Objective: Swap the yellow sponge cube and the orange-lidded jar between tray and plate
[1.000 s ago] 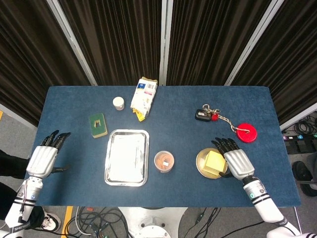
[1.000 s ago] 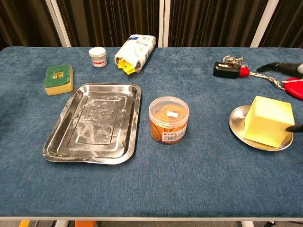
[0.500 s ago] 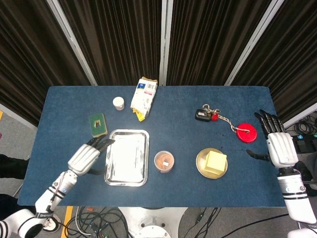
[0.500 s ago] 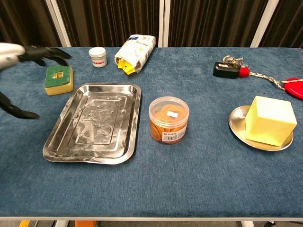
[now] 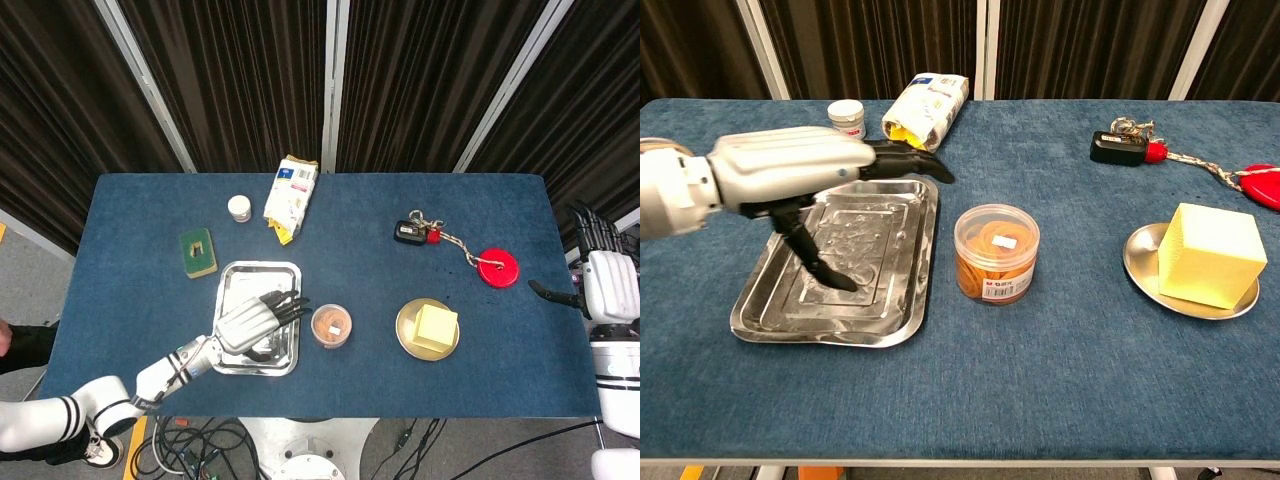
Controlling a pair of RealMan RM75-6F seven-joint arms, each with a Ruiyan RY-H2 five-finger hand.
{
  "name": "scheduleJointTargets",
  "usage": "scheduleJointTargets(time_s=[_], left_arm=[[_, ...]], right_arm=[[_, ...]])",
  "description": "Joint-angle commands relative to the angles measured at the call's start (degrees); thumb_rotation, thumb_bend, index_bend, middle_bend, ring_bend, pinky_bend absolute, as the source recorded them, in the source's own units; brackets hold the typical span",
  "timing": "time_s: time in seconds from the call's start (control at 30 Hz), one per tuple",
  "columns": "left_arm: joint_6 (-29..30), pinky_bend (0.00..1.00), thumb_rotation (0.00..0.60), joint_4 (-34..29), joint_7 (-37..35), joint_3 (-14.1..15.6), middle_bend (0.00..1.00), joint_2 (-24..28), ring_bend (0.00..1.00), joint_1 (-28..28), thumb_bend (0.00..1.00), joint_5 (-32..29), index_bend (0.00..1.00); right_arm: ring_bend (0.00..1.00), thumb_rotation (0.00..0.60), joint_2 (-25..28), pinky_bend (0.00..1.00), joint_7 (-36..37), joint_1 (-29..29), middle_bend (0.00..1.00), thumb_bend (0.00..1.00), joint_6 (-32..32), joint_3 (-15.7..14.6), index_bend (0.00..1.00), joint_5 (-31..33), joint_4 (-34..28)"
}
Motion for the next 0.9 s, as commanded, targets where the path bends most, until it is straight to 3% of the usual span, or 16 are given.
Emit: scheduleJointTargets(time_s=[0.03,0.23,0.4,0.77,0.9], left_arm=[[-1.95,0.16,0.6,1.55,-0.93,-0.51,0.03,-1.61,0.0,-3.59,0.0,1.8,0.09],[-5.18,0.16,0.6,4.92,-3.15,-1.46,0.03,-5.01,0.0,-9.27,0.0,1.94,0.09],[-8.2,0.16,0.6,11.29,-8.14,-1.98,0.03,-8.99,0.0,-15.05,0.0,2.13,0.09],[-10.09,0.17,0.6,18.47,-15.0,1.76,0.06,-11.39,0.0,-20.7,0.01,2.69,0.09],[-9.88,0.19,0.6,19.22,-16.22,2.88,0.11,-11.49,0.0,-21.66,0.07,2.52,0.13]], right_arm=[[0.0,0.6,0.42,0.0,3.35,-0.26,0.0,0.0,-1.25,1.0,0.0,1.26,1.58],[0.0,0.6,0.18,0.0,5.8,-0.58,0.0,0.0,-2.89,0.82,0.0,1.27,4.12],[0.0,0.6,0.33,0.0,8.58,-1.33,0.0,0.0,-4.12,0.3,0.0,1.0,5.84],[0.0,0.6,-0.23,0.0,11.93,-1.78,0.0,0.0,-5.11,0.15,0.0,-0.18,9.28],[0.0,0.6,-0.59,0.0,11.68,-1.72,0.0,0.0,-5.24,0.22,0.0,-0.35,9.44]])
